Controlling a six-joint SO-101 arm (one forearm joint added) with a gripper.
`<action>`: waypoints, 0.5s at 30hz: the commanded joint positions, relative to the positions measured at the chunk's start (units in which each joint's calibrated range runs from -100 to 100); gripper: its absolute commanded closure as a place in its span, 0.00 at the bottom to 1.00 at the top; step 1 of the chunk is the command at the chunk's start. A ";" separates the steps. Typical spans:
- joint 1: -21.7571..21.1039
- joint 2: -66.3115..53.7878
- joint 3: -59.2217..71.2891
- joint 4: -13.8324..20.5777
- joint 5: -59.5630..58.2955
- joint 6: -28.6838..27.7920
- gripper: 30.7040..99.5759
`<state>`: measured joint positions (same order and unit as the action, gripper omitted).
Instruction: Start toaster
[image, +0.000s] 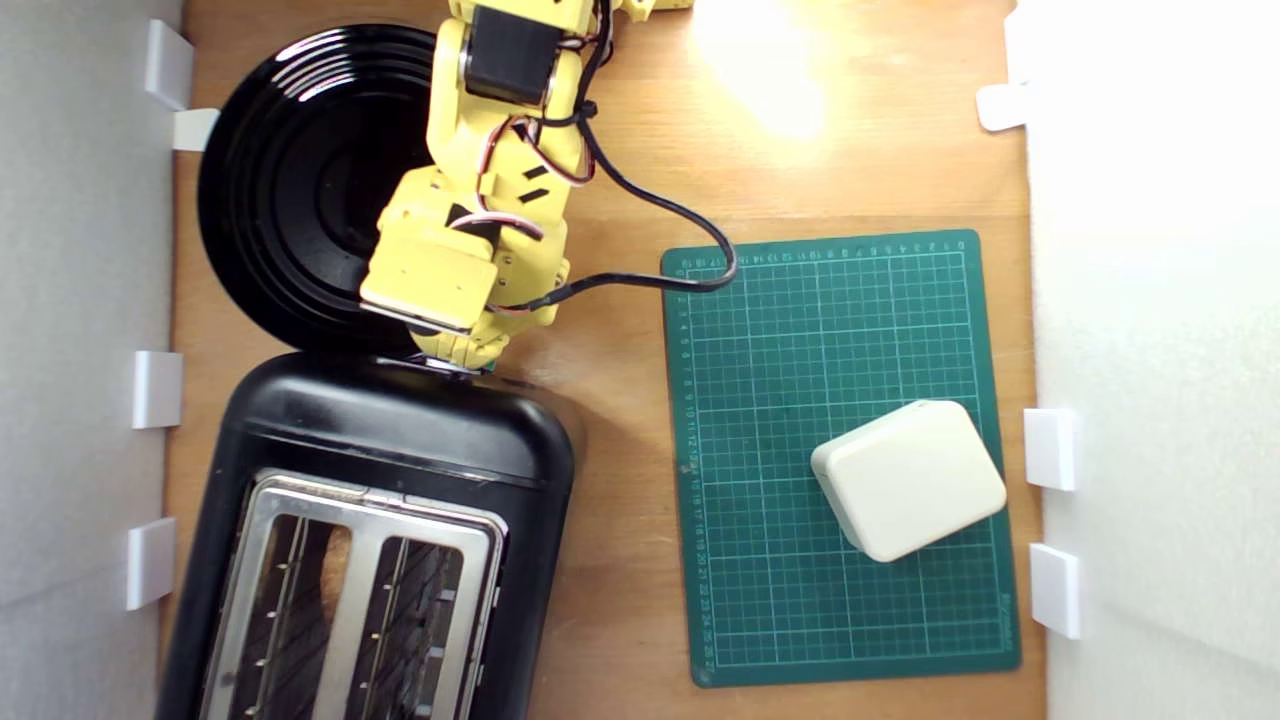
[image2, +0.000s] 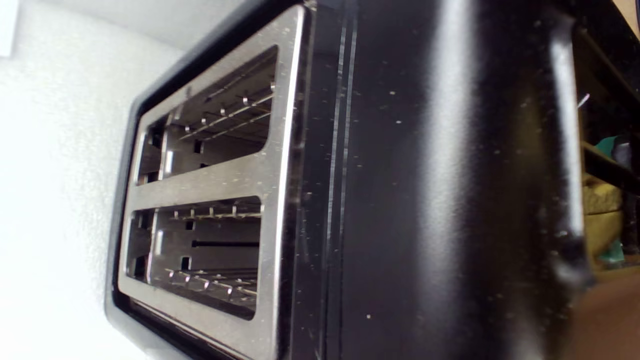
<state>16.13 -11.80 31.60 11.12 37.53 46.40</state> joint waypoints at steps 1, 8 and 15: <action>1.09 1.56 2.43 0.70 -4.26 0.28 0.99; 1.33 5.30 9.61 0.70 -10.68 0.23 0.99; 1.57 8.30 14.42 0.70 -15.39 0.12 0.99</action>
<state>16.58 -10.46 43.00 12.18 26.30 46.46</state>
